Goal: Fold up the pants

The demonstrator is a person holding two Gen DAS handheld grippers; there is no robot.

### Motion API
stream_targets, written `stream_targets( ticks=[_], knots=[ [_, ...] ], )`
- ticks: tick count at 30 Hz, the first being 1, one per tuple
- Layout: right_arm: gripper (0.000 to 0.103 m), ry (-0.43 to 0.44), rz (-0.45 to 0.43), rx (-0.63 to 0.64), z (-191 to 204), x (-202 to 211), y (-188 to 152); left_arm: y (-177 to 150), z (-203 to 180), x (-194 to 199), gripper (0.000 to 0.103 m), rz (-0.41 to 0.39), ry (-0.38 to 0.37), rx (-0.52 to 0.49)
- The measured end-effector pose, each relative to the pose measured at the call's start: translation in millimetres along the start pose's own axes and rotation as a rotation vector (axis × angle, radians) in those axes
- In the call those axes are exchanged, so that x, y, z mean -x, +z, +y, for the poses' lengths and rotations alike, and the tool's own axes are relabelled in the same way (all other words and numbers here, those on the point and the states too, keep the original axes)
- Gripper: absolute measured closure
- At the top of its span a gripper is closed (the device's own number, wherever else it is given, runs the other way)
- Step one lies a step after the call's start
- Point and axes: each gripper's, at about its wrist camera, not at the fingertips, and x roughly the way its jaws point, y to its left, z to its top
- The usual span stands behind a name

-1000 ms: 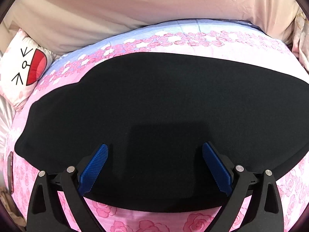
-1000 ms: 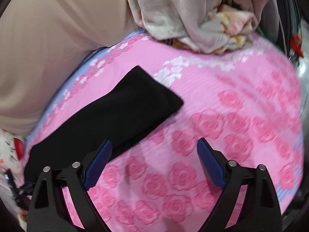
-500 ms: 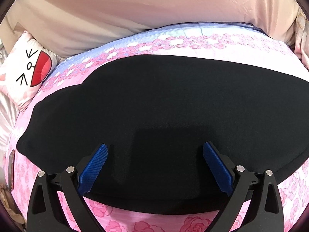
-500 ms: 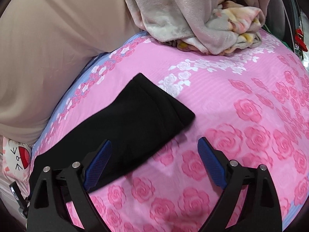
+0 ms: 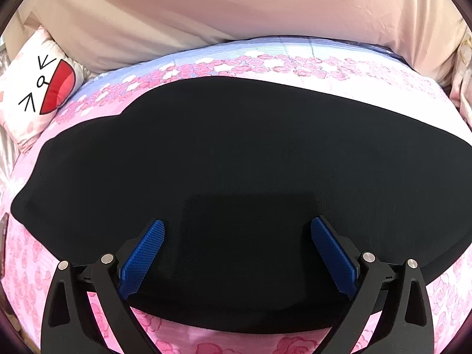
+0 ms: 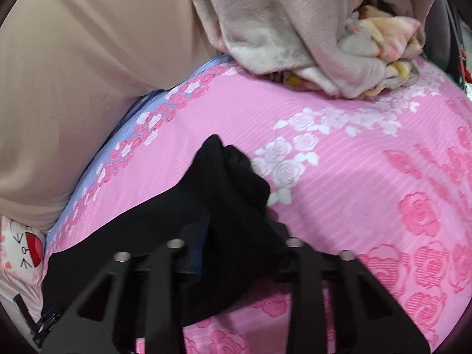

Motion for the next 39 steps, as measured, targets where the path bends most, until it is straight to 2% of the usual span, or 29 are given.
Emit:
stream_targets(
  ticks=[3,6,12,17,23,27,32,39],
  knots=[
    [0.085,0.093,-0.014,-0.035,12,12,-1,0,2,-1,0.005,0.002,-0.016,0.012],
    [0.085,0.172,-0.028,-0.015,40,28,1,0,2,-1,0.005,0.001,-0.017,0.013],
    [0.085,0.358,0.015,0.030,112,43,2,2,7,4,0.005,-0.009,-0.041,0.027],
    [0.085,0.439,0.069,0.186,212,43,-18,3,17,19,0.005,-0.041,-0.059,0.018],
    [0.085,0.513,0.152,0.357,317,40,-63,11,57,33,0.005,-0.071,-0.051,0.047],
    [0.085,0.549,0.215,0.448,374,31,-105,12,85,28,0.005,-0.044,-0.035,0.053],
    [0.085,0.552,0.296,0.533,422,-2,-161,5,116,13,0.005,-0.011,0.001,0.057],
    [0.085,0.450,0.389,0.647,451,-57,-239,-10,157,2,0.005,0.015,-0.012,0.128]
  ],
)
